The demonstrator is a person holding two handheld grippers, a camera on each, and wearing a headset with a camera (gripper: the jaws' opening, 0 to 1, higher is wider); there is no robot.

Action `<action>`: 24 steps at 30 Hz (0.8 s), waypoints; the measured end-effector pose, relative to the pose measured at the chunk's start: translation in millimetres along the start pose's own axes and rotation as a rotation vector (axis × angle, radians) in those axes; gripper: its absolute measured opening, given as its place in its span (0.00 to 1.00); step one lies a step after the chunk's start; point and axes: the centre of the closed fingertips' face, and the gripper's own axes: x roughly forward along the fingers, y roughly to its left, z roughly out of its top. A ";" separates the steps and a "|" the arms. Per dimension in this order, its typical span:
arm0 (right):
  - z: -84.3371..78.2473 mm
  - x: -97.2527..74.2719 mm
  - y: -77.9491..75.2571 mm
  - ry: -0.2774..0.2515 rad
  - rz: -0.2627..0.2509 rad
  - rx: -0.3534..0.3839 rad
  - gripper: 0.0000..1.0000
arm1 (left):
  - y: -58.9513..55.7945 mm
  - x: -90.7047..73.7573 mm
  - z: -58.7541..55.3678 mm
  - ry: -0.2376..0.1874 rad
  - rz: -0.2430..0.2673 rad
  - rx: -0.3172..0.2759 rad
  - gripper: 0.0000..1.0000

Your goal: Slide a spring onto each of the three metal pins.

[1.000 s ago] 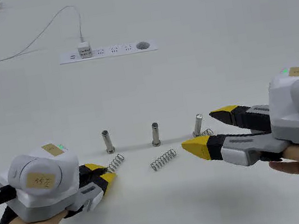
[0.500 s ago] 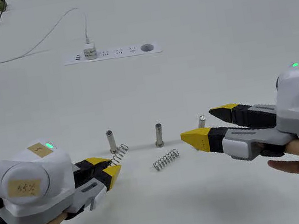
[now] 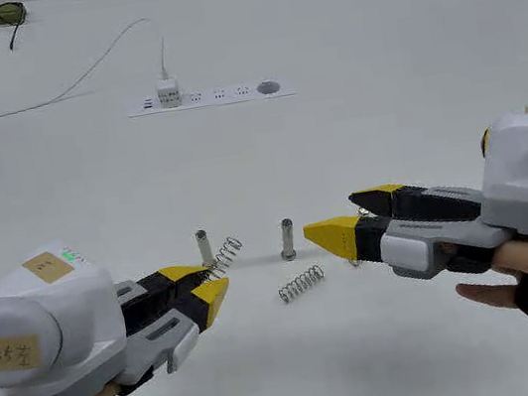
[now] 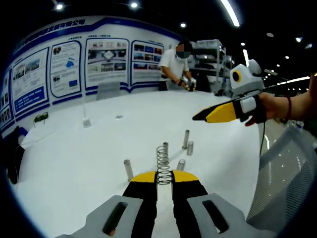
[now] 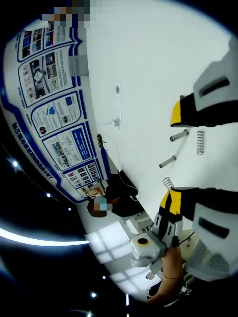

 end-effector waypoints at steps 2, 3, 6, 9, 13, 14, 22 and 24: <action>2.0 2.2 4.3 -0.009 0.014 0.016 0.48 | -2.4 -1.4 5.2 -0.019 -0.004 -0.009 0.10; 3.1 2.9 5.6 -0.014 0.020 0.022 0.48 | -3.4 -1.5 7.0 -0.025 -0.008 -0.014 0.10; 6.2 6.5 12.9 -0.029 0.048 0.045 0.47 | -7.1 -1.9 14.6 -0.058 -0.022 -0.043 0.10; 8.4 9.8 23.1 -0.039 0.091 0.078 0.43 | -12.1 -2.7 21.8 -0.087 -0.041 -0.063 0.10; 12.9 13.4 31.7 -0.060 0.125 0.114 0.39 | -18.0 -3.8 29.2 -0.119 -0.065 -0.089 0.10; 13.9 14.0 33.6 -0.063 0.134 0.130 0.39 | -18.9 -4.0 30.6 -0.126 -0.068 -0.094 0.10; 20.1 18.2 48.7 -0.085 0.210 0.228 0.29 | -28.3 -7.7 42.1 -0.192 -0.115 -0.140 0.10; 20.4 18.5 52.3 -0.086 0.230 0.253 0.27 | -30.5 -8.5 44.1 -0.205 -0.124 -0.134 0.10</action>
